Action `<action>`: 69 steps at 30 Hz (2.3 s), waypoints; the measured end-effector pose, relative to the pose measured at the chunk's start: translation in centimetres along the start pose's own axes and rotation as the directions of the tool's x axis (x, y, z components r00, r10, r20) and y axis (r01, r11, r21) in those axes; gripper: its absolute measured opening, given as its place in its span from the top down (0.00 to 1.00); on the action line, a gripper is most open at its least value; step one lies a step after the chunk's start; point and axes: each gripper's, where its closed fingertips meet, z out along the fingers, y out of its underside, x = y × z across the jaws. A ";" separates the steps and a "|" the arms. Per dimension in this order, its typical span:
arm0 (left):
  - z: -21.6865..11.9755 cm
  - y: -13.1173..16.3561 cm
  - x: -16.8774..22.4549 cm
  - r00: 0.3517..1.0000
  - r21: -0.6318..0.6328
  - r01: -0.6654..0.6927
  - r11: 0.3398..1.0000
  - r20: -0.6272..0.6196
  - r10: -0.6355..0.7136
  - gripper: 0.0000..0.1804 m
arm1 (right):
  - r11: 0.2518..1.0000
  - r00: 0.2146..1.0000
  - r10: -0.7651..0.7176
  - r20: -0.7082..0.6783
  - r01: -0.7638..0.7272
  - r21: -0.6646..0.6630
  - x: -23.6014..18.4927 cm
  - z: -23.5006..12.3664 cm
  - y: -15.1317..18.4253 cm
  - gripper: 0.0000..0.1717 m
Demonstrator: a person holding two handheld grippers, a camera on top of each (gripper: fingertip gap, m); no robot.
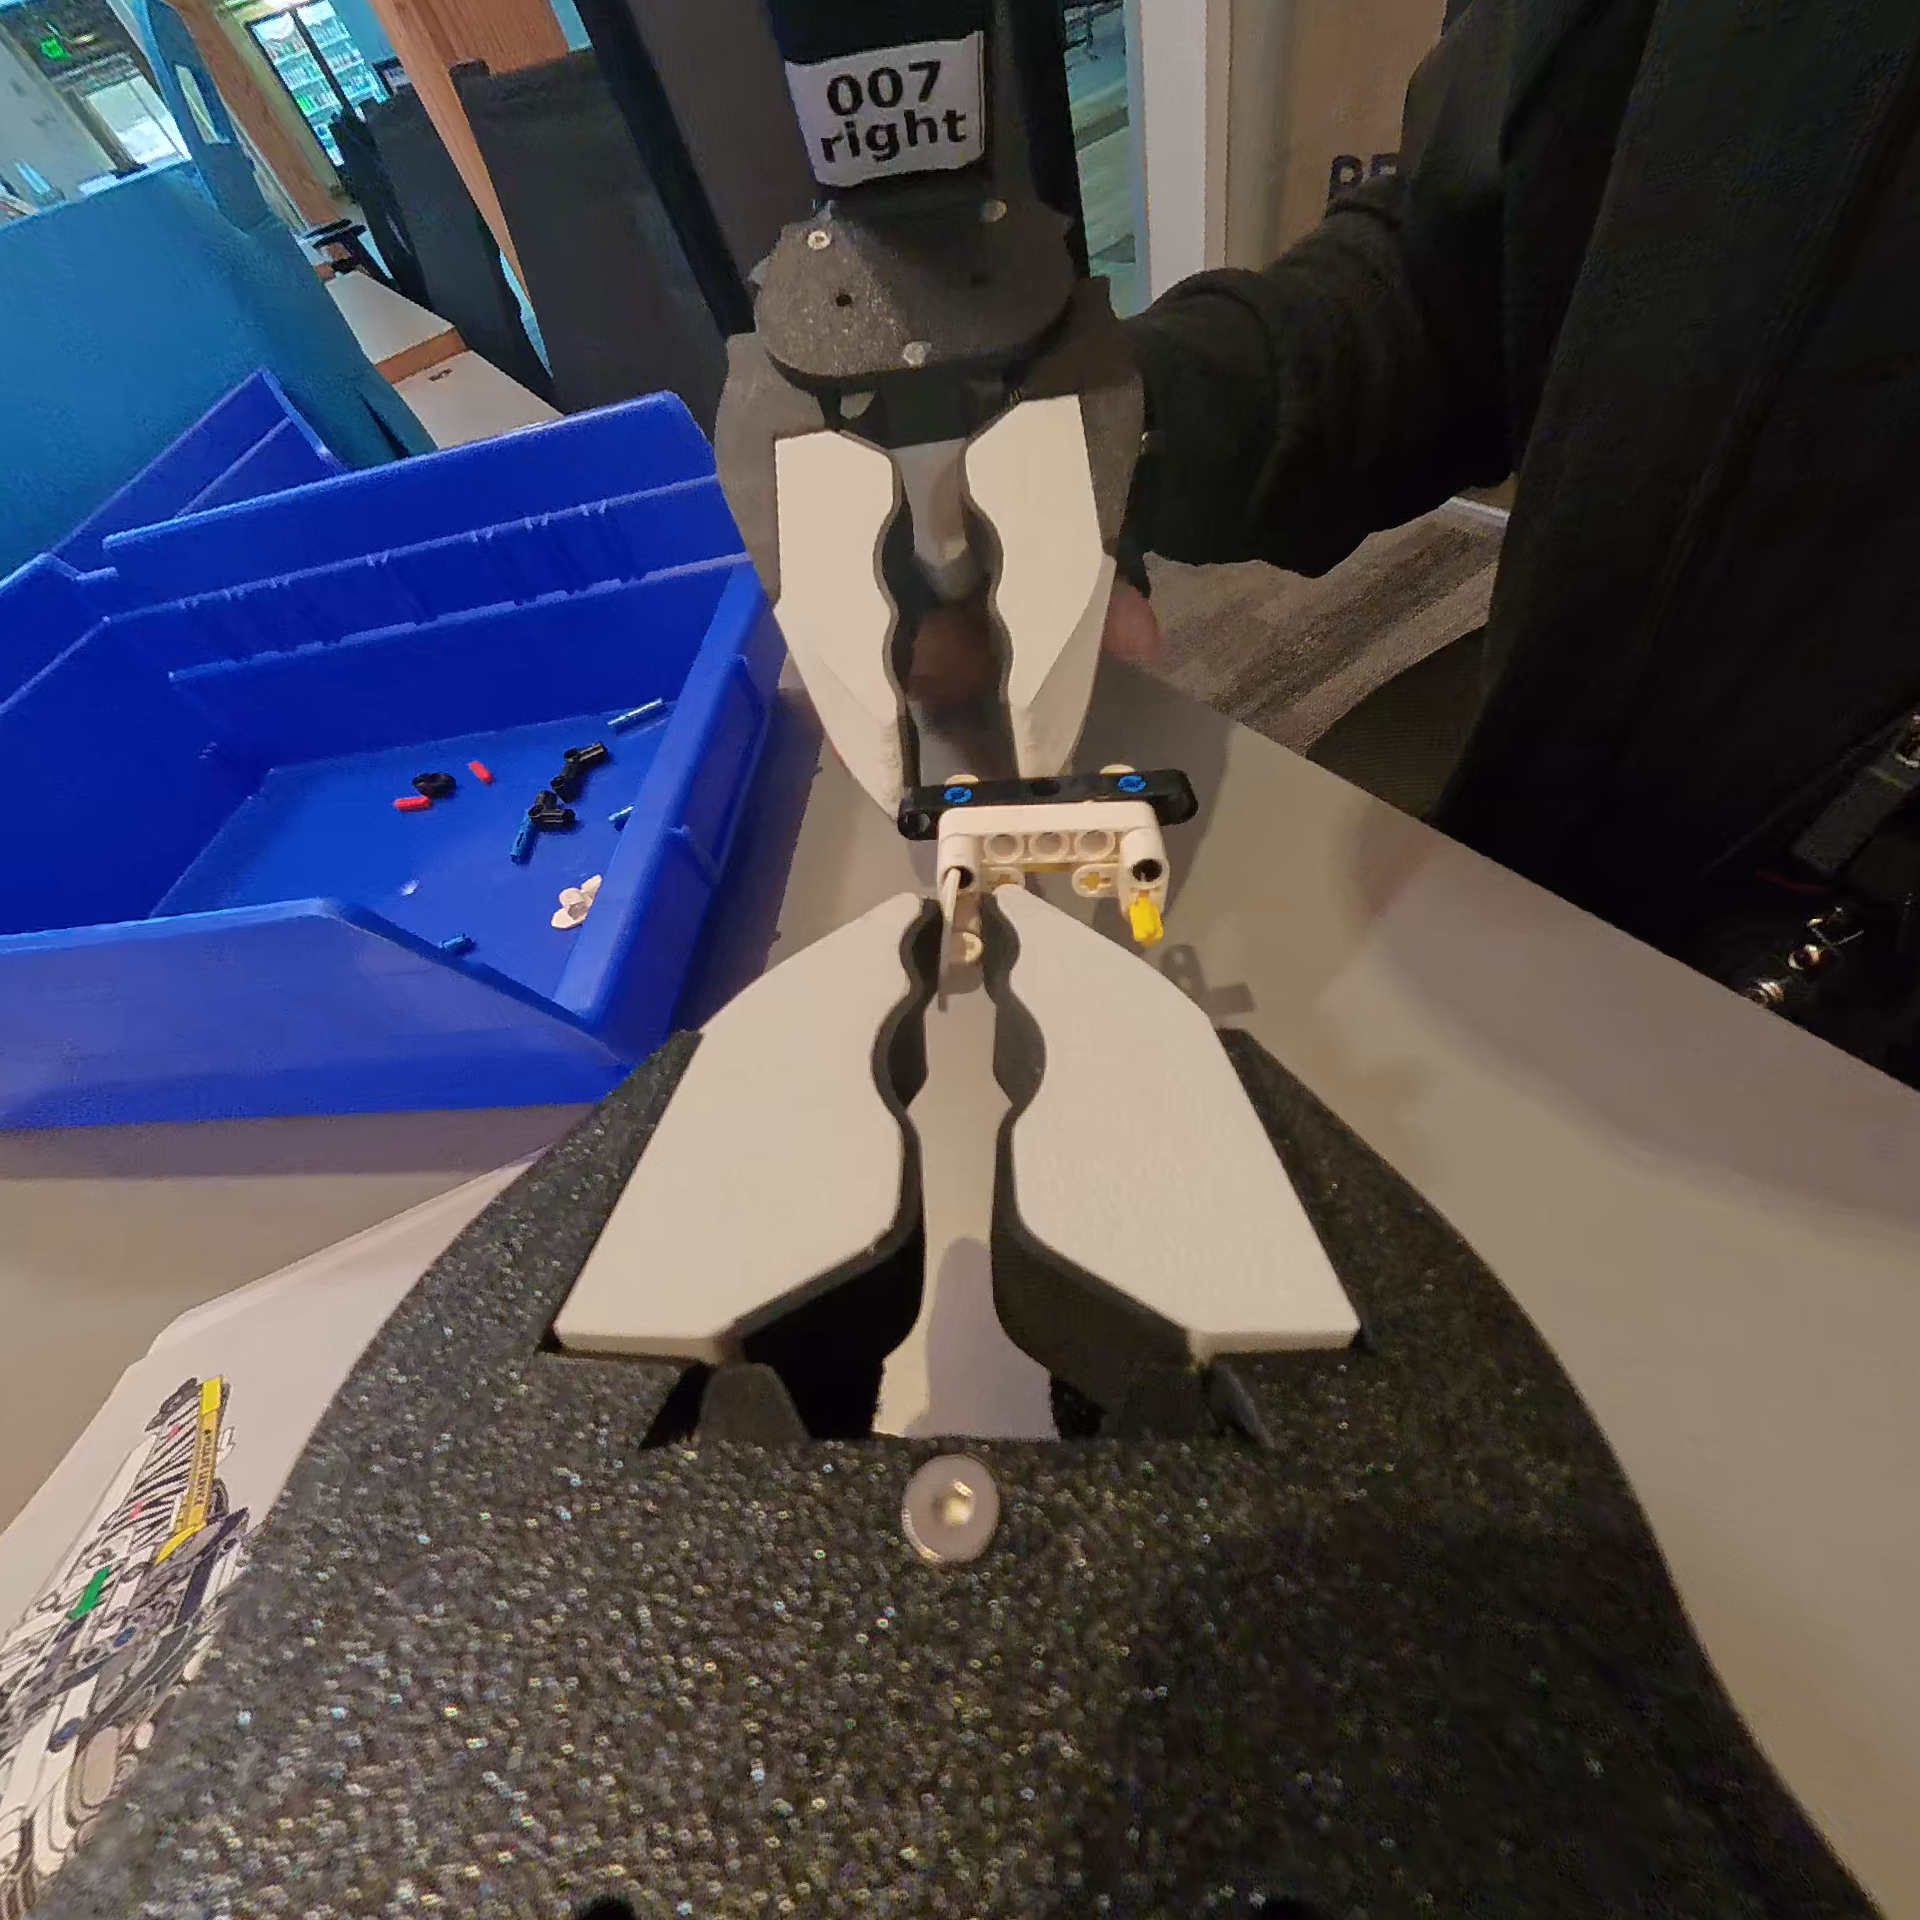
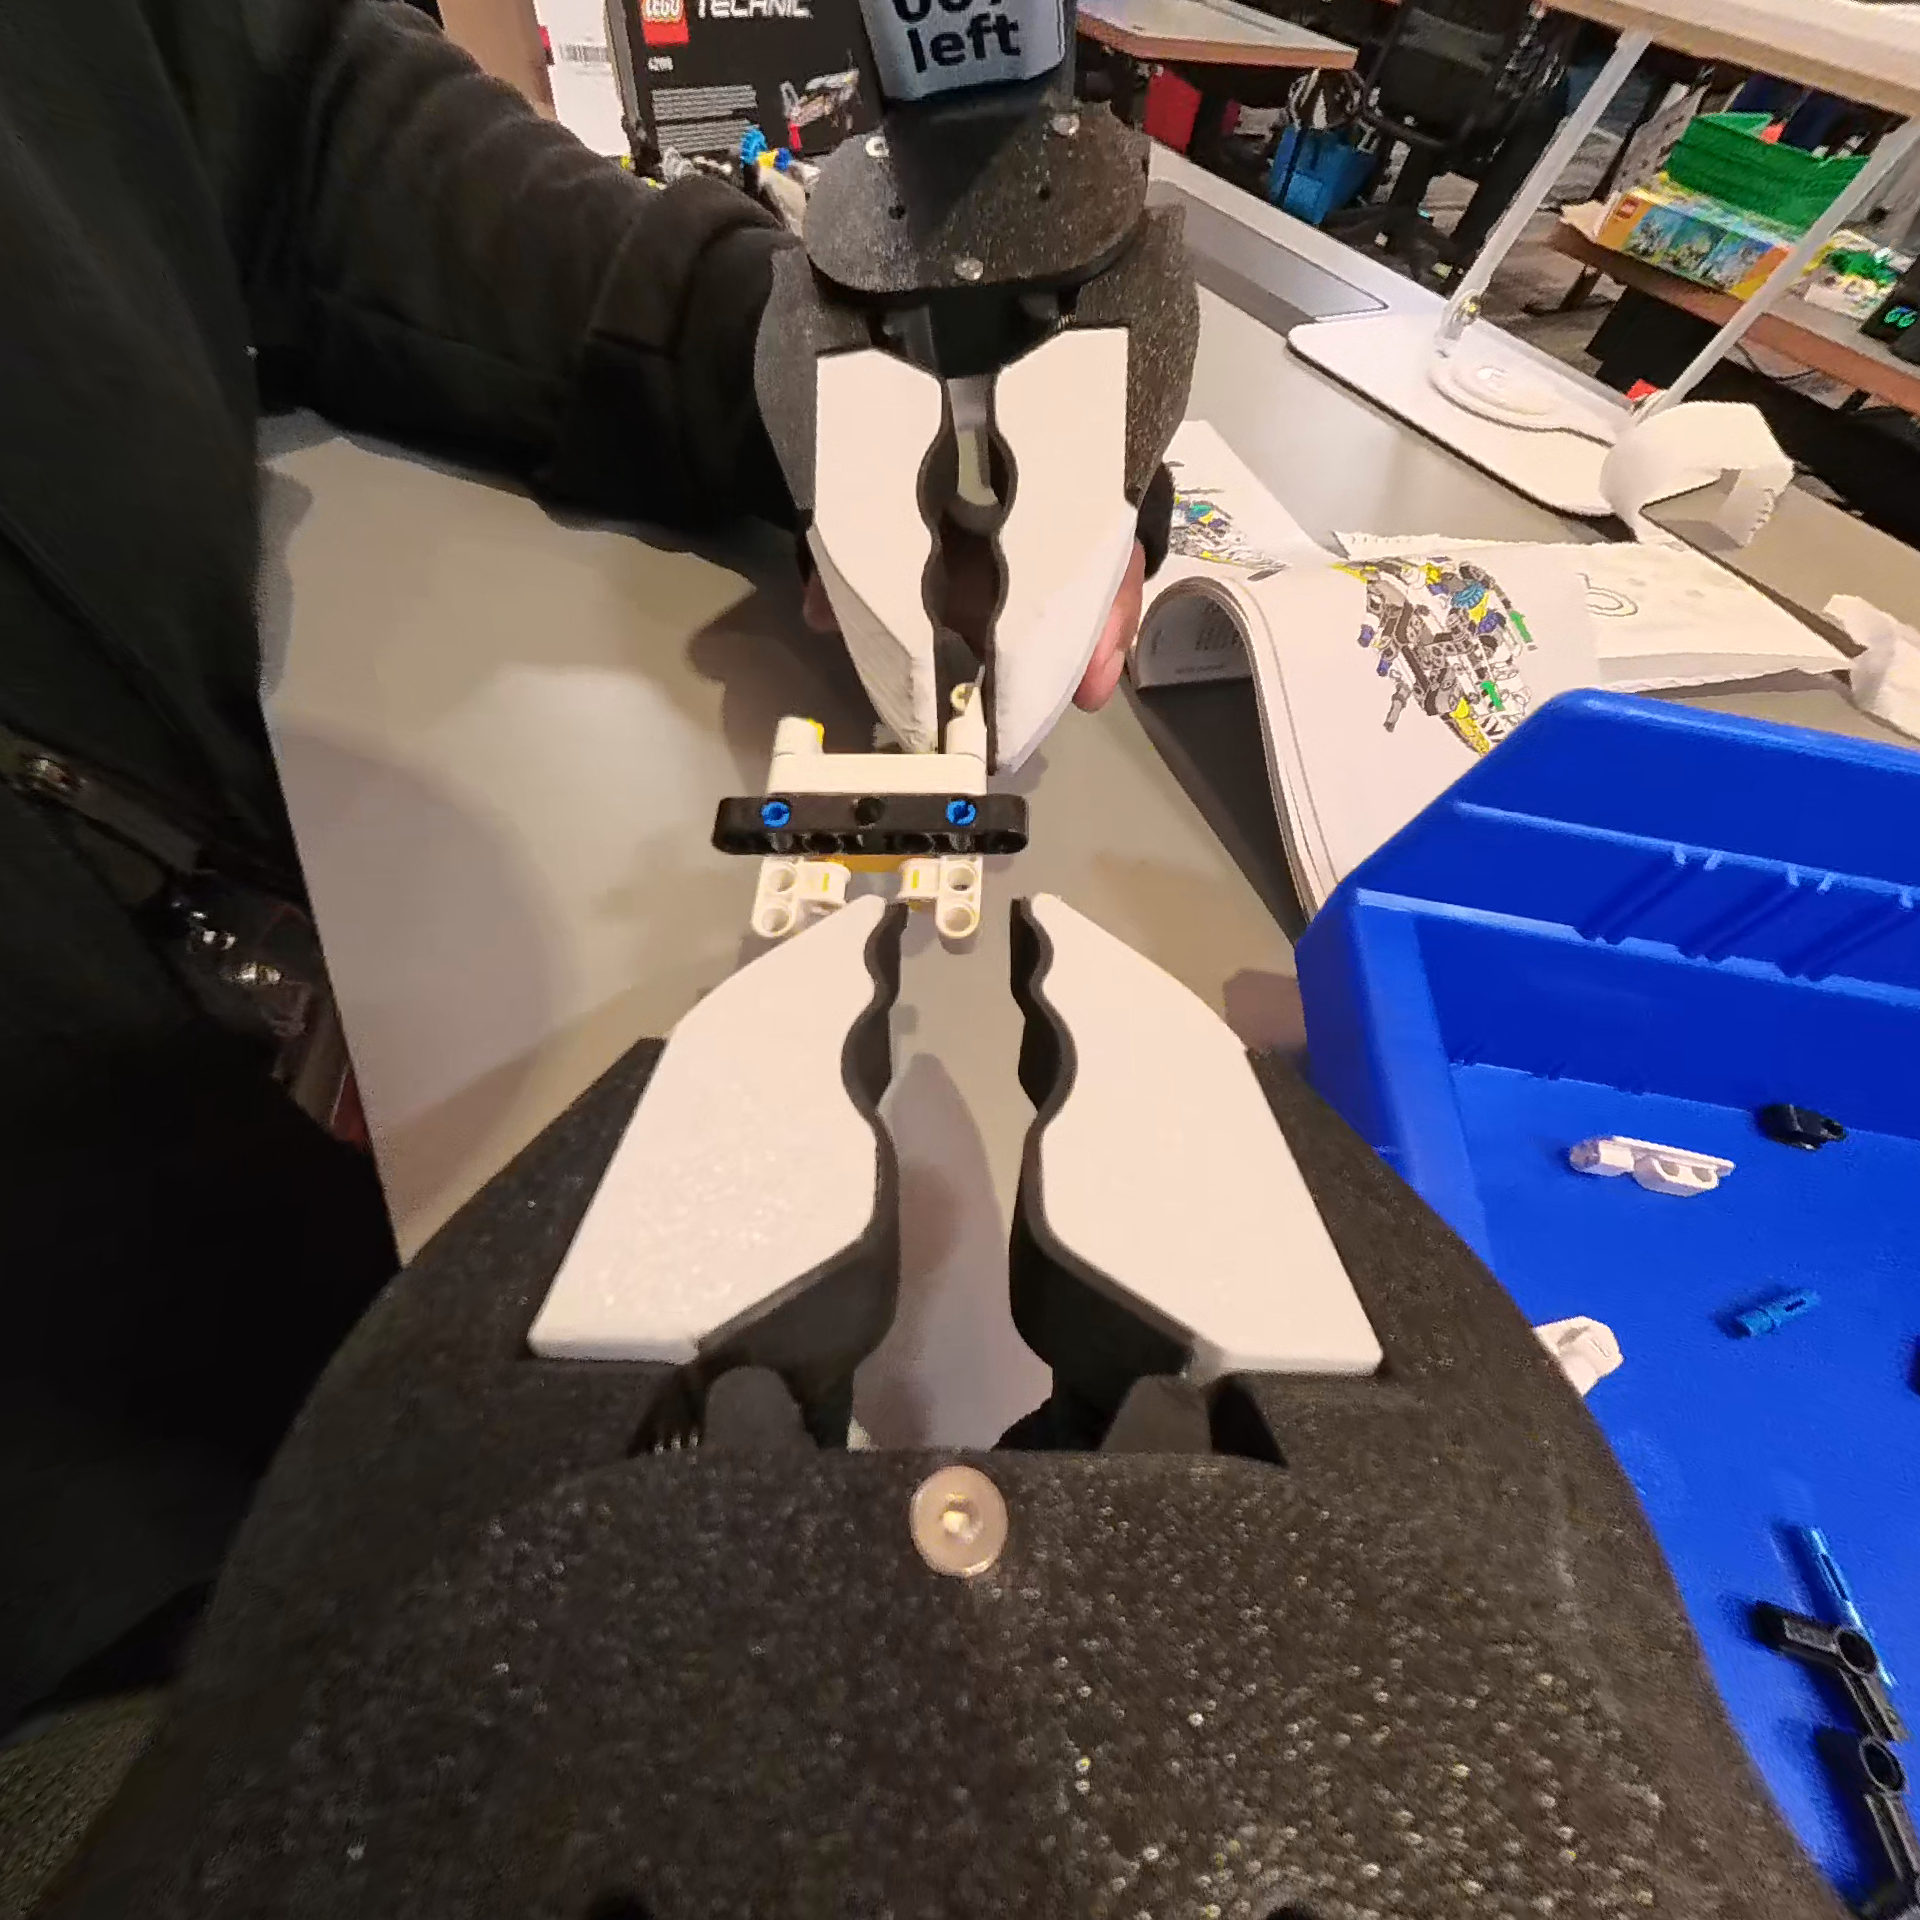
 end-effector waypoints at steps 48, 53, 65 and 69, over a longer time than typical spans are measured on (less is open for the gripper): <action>0.1 -4.3 -8.4 0.943 -0.008 0.013 1.000 0.333 -0.010 0.95 | 0.987 0.986 0.139 -0.091 -0.130 0.097 2.7 -3.1 1.1 0.91; 3.2 -2.8 -13.0 0.900 -0.194 0.061 0.979 0.434 0.030 0.84 | 0.989 0.985 0.129 -0.111 -0.120 0.084 2.6 -2.9 1.2 0.91; 1.3 -2.3 -3.5 0.997 -0.028 0.049 0.998 0.059 -0.047 0.88 | 0.984 0.995 0.100 -0.028 -0.094 0.148 1.8 -3.0 0.2 0.91; 1.7 -1.4 -2.2 0.999 -0.037 0.051 0.998 0.016 -0.050 0.89 | 0.986 0.997 0.073 0.001 -0.072 0.151 1.4 -2.3 -0.2 0.91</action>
